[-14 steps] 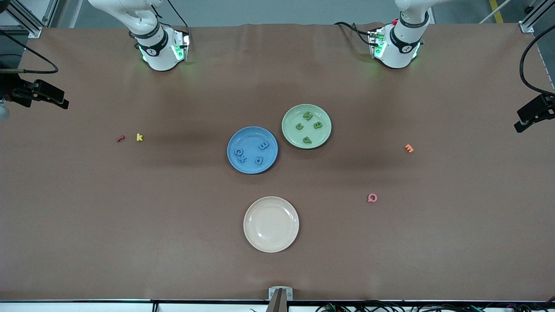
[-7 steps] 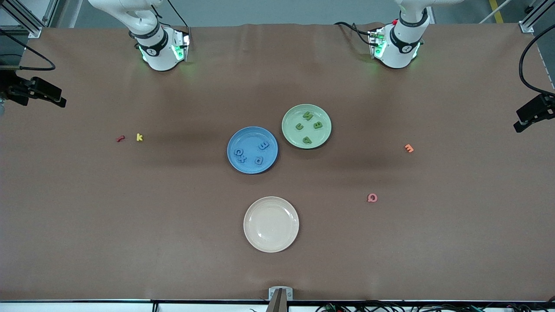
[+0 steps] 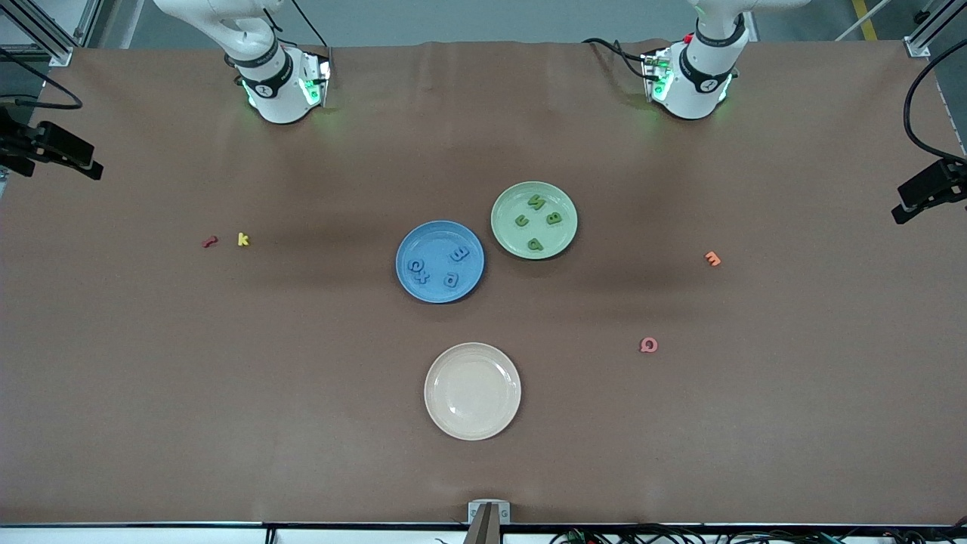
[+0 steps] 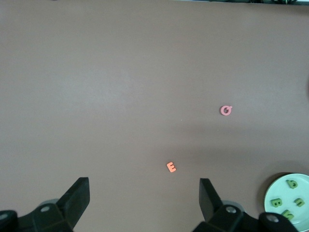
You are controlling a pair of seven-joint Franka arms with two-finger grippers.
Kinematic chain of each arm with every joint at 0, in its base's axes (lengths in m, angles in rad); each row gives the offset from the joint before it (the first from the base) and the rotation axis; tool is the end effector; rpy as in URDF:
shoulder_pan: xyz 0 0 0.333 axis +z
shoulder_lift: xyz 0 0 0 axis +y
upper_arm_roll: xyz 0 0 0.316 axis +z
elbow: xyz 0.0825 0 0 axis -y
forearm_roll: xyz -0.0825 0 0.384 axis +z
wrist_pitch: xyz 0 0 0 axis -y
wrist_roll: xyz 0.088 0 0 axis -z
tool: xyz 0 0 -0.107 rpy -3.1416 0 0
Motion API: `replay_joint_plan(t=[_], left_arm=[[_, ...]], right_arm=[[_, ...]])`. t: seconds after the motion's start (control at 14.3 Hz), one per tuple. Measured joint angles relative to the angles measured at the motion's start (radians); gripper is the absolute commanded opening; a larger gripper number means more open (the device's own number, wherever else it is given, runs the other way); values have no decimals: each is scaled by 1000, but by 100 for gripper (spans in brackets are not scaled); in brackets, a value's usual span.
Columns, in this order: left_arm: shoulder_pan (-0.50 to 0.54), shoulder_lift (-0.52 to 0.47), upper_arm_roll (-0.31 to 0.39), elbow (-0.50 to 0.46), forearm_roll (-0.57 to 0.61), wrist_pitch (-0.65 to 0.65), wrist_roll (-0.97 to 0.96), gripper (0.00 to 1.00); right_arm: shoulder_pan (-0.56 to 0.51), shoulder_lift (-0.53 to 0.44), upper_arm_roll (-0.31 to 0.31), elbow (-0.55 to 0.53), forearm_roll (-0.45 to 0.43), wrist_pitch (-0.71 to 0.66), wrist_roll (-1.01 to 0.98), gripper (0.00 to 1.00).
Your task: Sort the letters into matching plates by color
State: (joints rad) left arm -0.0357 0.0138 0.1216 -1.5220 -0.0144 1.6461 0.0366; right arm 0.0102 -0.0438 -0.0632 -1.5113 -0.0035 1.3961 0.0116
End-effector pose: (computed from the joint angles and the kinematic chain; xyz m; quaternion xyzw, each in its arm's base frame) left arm 0.5650 0.0467 0.6471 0.9982 0.0247 0.0555 0.0030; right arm 0.5214 -0.0290 0.6609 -0.9988 0.0324 0.0357 0.0004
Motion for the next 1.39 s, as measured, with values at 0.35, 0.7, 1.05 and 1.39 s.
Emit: replay_joint_plan(t=[0.35,0.7,1.05,1.39], left_arm=[[5,-14,6,-25,-10,-1,0,100],[70,-24,-75,-34,-10,2,0,100],[70,-24,-99,-34,-10,2,-1,100],[69,-24,-96,-35,-10,2,-1,100]], right_arm=[[-3,8,0,5,0,-22,0,100],[-3,10,3,6,1,-32,0,100],[-3,-7,6,3,2,-32,0,100],[-3,-32,5,-2,21,-32,0,100]])
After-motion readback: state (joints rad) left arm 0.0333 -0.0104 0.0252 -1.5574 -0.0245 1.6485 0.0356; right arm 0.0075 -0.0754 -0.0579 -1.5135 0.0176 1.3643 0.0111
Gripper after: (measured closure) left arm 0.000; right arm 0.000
